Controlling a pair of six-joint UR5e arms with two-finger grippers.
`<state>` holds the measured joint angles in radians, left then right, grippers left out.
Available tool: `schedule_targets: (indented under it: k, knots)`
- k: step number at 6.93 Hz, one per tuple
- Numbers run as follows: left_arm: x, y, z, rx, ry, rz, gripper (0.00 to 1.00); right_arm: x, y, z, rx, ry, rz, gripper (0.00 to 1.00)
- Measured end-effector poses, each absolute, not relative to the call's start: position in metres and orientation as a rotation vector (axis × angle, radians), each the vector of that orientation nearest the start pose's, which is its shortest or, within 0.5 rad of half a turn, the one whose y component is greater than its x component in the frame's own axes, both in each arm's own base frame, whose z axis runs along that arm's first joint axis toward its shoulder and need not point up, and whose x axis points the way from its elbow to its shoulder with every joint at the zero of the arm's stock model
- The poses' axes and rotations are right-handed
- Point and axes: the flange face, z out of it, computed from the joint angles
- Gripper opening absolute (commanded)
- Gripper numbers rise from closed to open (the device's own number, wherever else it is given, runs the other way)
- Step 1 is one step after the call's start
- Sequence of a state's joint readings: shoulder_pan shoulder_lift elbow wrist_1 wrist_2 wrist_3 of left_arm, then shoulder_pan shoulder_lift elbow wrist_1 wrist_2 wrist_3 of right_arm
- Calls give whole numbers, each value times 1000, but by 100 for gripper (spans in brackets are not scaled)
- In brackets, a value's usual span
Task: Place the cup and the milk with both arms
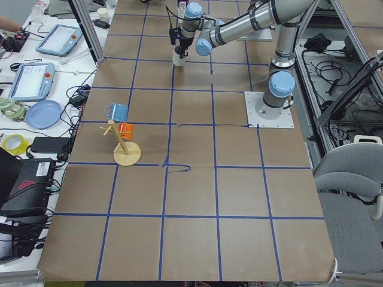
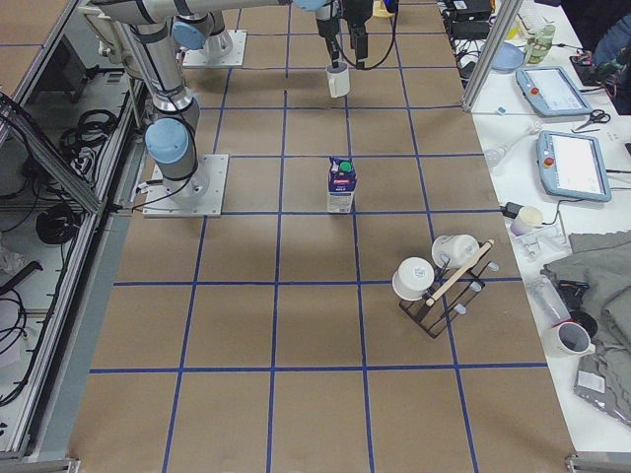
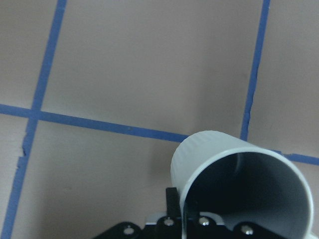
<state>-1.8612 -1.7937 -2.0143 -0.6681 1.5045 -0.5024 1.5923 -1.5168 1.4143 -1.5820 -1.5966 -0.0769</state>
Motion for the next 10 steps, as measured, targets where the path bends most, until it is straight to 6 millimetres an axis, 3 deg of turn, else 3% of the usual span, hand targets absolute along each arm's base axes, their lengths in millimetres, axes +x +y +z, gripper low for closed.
schedule_targets:
  k: [1, 2, 3, 4, 5, 7, 8, 10]
  knots:
    - [-298, -455, 254, -339, 3259, -317, 0, 142, -520, 539, -153, 3162, -179, 100]
    - [-313, -447, 249, -344, 3253, -322, 8, 142, -520, 539, -153, 3162, -177, 100]
    - [-322, -442, 244, -348, 3247, -317, 87, 142, -520, 538, -154, 3162, -174, 100]
    - [-326, -440, 241, -352, 3244, -314, 100, 142, -520, 537, -154, 3162, -171, 100]
    - [-328, -438, 245, -349, 3231, -339, 100, 142, -520, 536, -157, 3162, -170, 100]
    - [-322, -445, 278, -299, 3173, -468, 100, 142, -520, 535, -163, 3162, -167, 100]
    - [-307, -454, 295, -249, 3153, -483, 100, 142, -520, 534, -164, 3161, -164, 100]
    - [-228, -484, 332, -131, 3101, -488, 100, 142, -519, 534, -166, 3162, -162, 100]
